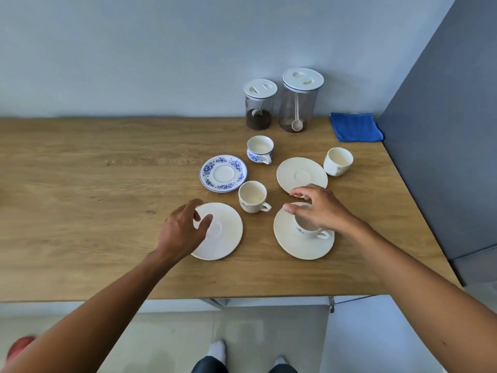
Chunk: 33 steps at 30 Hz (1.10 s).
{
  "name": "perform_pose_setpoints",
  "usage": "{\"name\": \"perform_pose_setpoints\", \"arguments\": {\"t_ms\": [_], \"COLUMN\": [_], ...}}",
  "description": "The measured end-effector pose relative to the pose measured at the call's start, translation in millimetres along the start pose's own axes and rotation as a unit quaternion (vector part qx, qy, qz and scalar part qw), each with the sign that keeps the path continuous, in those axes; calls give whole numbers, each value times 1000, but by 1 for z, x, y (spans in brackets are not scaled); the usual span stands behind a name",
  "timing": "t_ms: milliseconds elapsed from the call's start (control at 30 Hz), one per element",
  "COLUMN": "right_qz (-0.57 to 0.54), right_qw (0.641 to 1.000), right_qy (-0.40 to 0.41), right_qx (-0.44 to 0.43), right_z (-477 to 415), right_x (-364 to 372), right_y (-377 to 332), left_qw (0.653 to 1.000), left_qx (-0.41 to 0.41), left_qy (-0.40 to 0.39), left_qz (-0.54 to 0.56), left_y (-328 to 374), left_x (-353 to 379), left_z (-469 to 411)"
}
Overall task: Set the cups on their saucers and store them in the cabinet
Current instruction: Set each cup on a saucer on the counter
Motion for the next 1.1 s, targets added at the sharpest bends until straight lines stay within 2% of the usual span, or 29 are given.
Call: {"name": "perform_pose_setpoints", "arguments": {"t_ms": [233, 500, 767, 900, 1100], "right_qz": [75, 84, 57, 22, 39], "right_qw": [994, 993, 994, 998, 997], "right_qy": [-70, -72, -75, -44, 8], "right_qx": [30, 39, 60, 34, -61], "right_z": [-37, -48, -54, -52, -39], "right_x": [20, 32, 31, 24, 38], "right_y": [-28, -31, -28, -37, -78], "left_qw": [998, 994, 994, 993, 992], "left_qx": [-56, -64, -73, -82, -84], "left_qy": [-32, -85, -78, -73, -71], "left_qz": [-15, -13, 27, 51, 68], "left_y": [-44, -59, -69, -73, -75], "left_x": [-8, 10, 13, 13, 14], "left_z": [-3, 2, 4, 6, 6]}}
Point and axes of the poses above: each hand's wrist, its own z-axis away from the middle knuckle, its own x-axis out of the palm, y = z × x, the point moved 9 cm from there along -z, towards the middle knuckle, and after that the axes turned 14 degrees about -y, right-handed, at the moved point
